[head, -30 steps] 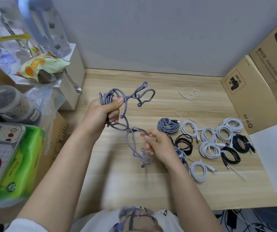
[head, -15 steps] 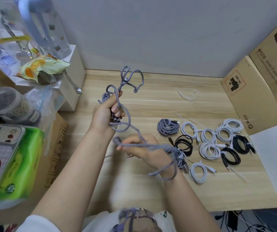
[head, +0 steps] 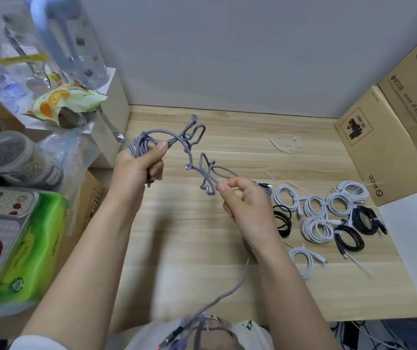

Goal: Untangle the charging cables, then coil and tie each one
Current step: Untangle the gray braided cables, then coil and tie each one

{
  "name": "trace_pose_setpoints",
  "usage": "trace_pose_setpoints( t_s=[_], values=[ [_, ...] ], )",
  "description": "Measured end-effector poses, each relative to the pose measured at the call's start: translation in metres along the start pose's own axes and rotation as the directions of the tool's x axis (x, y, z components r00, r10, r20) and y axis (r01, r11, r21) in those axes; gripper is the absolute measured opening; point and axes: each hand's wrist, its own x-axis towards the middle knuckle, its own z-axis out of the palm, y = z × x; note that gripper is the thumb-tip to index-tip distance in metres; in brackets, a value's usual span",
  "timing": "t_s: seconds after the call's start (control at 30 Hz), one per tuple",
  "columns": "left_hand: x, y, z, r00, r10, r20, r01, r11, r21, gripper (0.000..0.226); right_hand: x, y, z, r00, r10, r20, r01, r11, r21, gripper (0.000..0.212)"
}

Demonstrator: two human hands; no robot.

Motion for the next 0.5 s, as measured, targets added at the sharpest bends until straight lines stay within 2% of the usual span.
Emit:
trace_pose_setpoints(
  t_s=[0.1, 0.2, 0.3, 0.4, 0.5],
  values=[
    [-0.005, 0.006, 0.006, 0.996, 0.014, 0.094, -0.016, 1.0, 0.017, 0.025, -0.001, -0.006, -0.001, 0.99, -0.14, -0.008, 0.135, 0.968, -0.21, 0.018],
    [-0.011, 0.015, 0.014, 0.978, -0.03, 0.204, 0.031, 1.0, -0.001, 0.024, -0.002, -0.016, -0.003, 0.967, -0.256, 0.016, 0.24, 0.882, -0.406, 0.02],
    [-0.015, 0.025, 0.019, 0.96, -0.068, 0.271, 0.084, 0.995, -0.051, 0.022, 0.002, -0.021, -0.01, 0.89, -0.455, -0.011, 0.362, 0.722, -0.59, 0.02],
    [-0.019, 0.032, 0.022, 0.952, -0.079, 0.296, 0.114, 0.988, -0.103, 0.03, 0.006, -0.024, -0.017, 0.815, -0.567, -0.121, 0.313, 0.605, -0.732, 0.015],
    [-0.018, 0.034, 0.021, 0.955, -0.081, 0.287, 0.135, 0.975, -0.175, 0.028, 0.006, -0.027, -0.022, 0.788, -0.569, -0.235, 0.245, 0.641, -0.727, 0.013]
  ],
)
